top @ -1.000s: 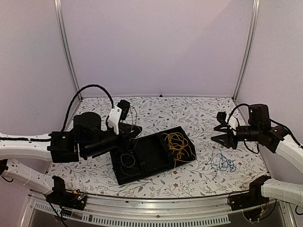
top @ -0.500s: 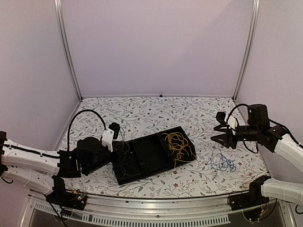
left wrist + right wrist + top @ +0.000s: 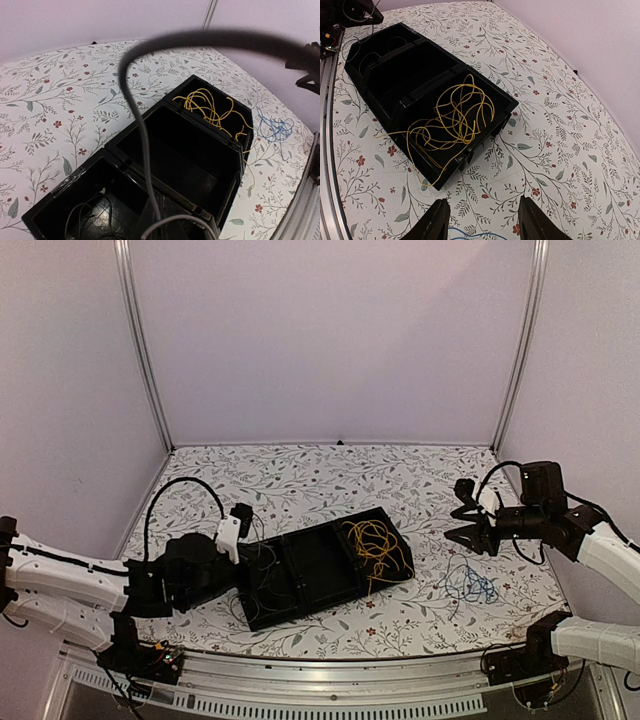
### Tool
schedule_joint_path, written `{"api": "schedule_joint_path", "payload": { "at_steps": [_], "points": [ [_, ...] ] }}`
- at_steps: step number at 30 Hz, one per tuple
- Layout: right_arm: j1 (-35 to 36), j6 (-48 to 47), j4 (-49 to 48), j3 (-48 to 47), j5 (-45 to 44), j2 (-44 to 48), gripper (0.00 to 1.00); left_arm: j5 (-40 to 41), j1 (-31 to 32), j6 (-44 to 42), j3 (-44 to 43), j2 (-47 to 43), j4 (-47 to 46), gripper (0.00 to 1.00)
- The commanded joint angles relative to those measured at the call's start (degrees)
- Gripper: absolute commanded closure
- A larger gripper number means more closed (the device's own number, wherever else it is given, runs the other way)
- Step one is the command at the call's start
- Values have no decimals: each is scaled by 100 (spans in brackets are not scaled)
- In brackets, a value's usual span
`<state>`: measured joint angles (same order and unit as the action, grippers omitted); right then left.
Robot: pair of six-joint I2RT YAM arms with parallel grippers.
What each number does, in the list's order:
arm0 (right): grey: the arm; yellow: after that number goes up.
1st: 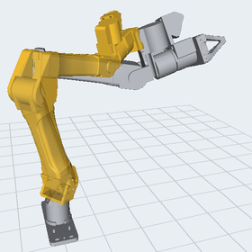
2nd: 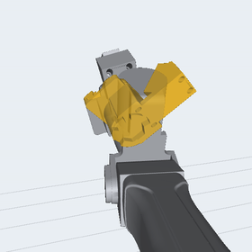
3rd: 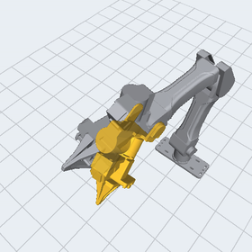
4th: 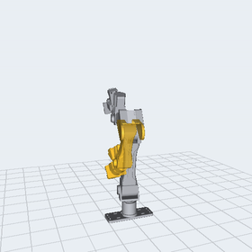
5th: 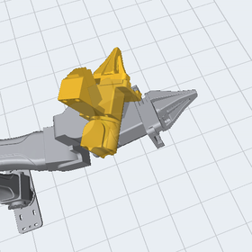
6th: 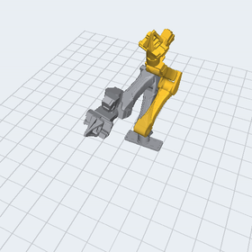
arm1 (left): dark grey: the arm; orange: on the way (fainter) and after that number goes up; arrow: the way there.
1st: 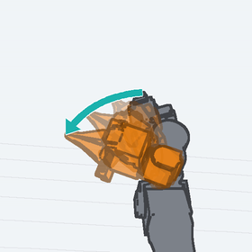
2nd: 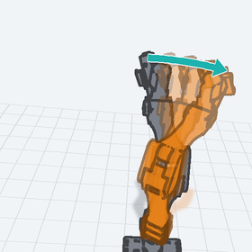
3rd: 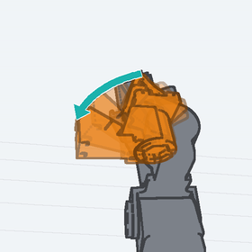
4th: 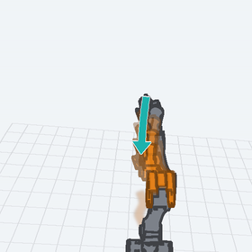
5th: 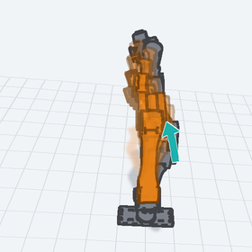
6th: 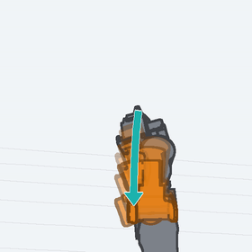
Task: Untangle the cables
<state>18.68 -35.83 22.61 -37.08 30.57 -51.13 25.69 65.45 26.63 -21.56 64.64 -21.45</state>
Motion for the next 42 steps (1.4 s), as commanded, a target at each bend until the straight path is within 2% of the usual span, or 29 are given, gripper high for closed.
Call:
{"api": "schedule_joint_path", "payload": {
  "at_steps": [1, 6, 12, 19, 27, 31, 37, 42],
  "points": [
    [-36, -48, -76, 61, 72, -36, 49, -173, -50, -281, -575, -40, 40, 100],
    [-33, -57, -73, 69, 46, -37, 49, -249, -213, -779, -1007, 364, -223, 100],
    [-40, -64, -46, 78, 50, -44, 49, -305, -418, -868, -1092, 975, -413, 100],
    [-51, -106, -51, 94, 72, -80, 49, -225, -412, -127, -379, 958, -448, 100],
    [-55, -160, -30, 79, 90, -206, 49, -508, -159, 623, -103, 522, 126, 100],
    [-53, -165, -26, 86, 105, -188, 49, -475, -45, 936, -46, 342, 494, 93],
    [-54, -176, -20, 87, 107, -178, 49, -731, 14, 1487, 262, 360, 388, 100],
    [-56, -178, -5, 87, 102, -153, 48, -731, 163, 1638, 214, 502, 520, 100]
  ]
}}
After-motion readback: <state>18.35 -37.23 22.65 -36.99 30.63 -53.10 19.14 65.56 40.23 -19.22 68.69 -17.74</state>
